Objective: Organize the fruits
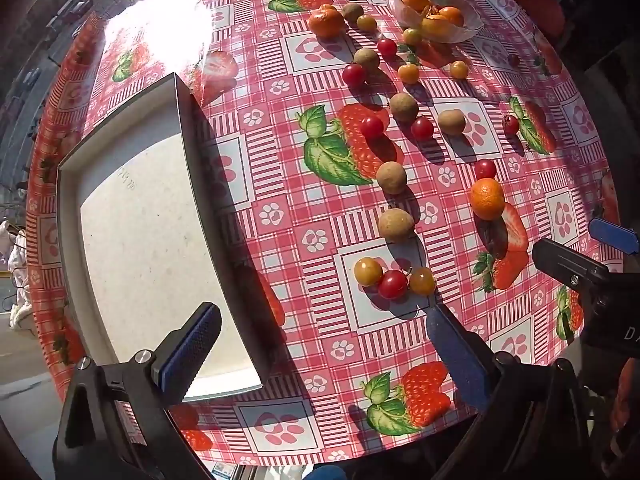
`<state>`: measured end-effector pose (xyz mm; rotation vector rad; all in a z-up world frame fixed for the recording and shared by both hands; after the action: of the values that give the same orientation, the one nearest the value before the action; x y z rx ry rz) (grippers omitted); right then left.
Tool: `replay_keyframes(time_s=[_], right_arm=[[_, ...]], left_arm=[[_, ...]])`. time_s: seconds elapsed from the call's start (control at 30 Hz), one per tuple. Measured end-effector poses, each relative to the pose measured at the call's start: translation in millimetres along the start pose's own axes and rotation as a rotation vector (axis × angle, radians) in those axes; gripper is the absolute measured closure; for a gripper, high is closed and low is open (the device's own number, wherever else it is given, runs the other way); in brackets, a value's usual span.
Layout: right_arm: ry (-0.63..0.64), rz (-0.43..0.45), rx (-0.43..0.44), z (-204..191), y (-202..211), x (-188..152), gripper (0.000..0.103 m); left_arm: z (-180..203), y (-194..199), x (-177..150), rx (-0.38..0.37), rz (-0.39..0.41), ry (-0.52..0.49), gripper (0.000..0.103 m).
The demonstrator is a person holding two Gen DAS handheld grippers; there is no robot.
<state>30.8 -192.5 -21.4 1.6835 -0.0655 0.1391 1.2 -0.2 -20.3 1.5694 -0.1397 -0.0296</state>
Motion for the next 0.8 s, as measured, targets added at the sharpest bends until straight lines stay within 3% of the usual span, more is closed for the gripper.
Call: replay_keyframes(time_s=[0.8], right_arm=[[0.025, 0.024, -0.013, -7.2, 2.8, 0.0, 0.0]], left_arm=[[0.6, -2.4, 4.6, -0.034, -0.041, 0.005, 0.0]])
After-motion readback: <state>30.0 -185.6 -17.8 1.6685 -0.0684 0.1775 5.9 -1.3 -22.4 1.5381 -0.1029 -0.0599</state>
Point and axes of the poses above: each gripper's, at about its wrist camera, not at the fingertips, and y roughly against the way its jaws point, z to its right, x to its top, the point moved 2 cm from there along -y, roughly the way its jaws point, and after that the axes turned 5 degrees about -y, right-handed, at the moved point
